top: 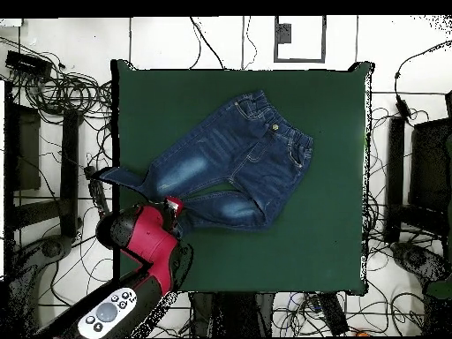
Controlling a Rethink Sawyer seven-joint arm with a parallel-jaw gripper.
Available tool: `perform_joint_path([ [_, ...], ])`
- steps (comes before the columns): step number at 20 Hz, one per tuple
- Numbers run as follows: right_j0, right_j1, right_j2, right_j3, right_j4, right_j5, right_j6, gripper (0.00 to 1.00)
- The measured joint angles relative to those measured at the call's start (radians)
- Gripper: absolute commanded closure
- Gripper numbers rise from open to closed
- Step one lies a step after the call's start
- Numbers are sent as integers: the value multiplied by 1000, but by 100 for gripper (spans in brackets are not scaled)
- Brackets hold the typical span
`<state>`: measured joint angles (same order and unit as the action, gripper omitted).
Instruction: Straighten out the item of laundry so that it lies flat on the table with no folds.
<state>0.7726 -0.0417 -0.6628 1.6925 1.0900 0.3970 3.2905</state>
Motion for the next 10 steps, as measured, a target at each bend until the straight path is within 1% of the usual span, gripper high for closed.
perform_joint_path([
  [6,-18,-12,15,2,0,-1,0,100],
  [10,-51,-47,52,21,0,-22,0,100],
])
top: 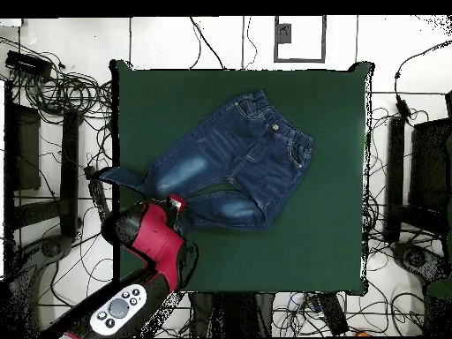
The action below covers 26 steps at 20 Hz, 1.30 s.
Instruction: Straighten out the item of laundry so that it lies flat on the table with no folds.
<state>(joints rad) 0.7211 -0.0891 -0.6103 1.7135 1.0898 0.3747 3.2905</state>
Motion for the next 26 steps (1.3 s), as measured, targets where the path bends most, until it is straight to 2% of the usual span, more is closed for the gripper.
perform_joint_path([
  [7,-127,-130,129,96,-38,-120,0,100],
  [10,-200,-192,184,149,-97,-185,0,100],
  [13,-323,-279,254,226,-224,-279,0,100],
  [18,-423,-344,296,281,-356,-339,0,100],
  [22,-475,-388,321,310,-450,-351,0,100],
  [26,-481,-408,324,319,-497,-351,0,100],
])
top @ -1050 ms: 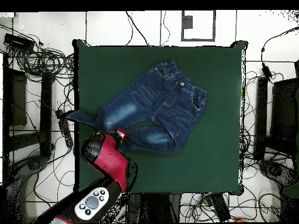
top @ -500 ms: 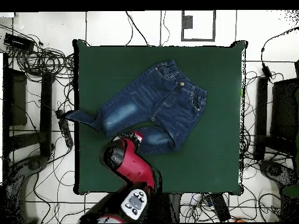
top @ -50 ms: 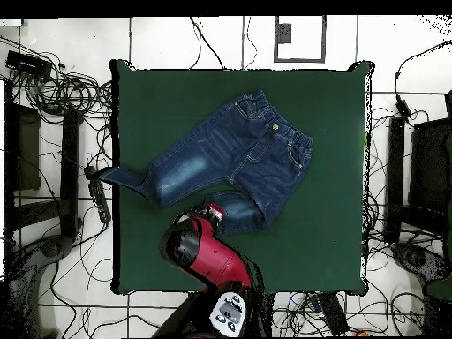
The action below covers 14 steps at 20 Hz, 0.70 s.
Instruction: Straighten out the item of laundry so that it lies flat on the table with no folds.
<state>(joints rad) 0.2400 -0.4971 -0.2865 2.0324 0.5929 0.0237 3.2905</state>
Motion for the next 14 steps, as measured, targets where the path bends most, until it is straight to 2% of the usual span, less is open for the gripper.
perform_joint_path([
  [6,2,-13,5,3,-71,0,0,100],
  [14,77,-1,5,-9,-80,0,0,100],
])
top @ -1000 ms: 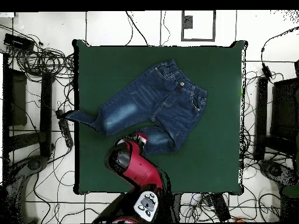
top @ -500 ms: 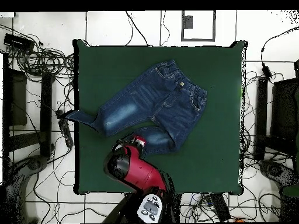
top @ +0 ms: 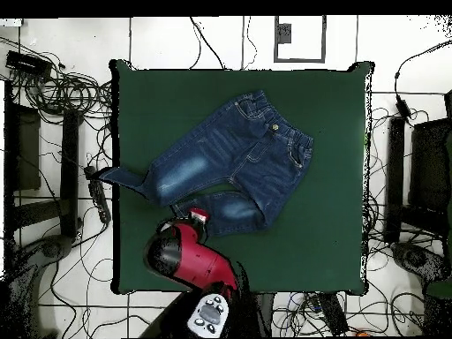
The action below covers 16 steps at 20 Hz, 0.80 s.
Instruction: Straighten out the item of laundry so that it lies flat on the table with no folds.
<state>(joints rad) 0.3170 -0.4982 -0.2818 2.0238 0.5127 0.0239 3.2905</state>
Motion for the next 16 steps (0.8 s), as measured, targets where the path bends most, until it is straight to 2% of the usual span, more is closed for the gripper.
perform_joint_path([
  [10,146,33,-8,-53,14,83,0,100],
  [16,169,42,-8,-74,32,96,0,100],
])
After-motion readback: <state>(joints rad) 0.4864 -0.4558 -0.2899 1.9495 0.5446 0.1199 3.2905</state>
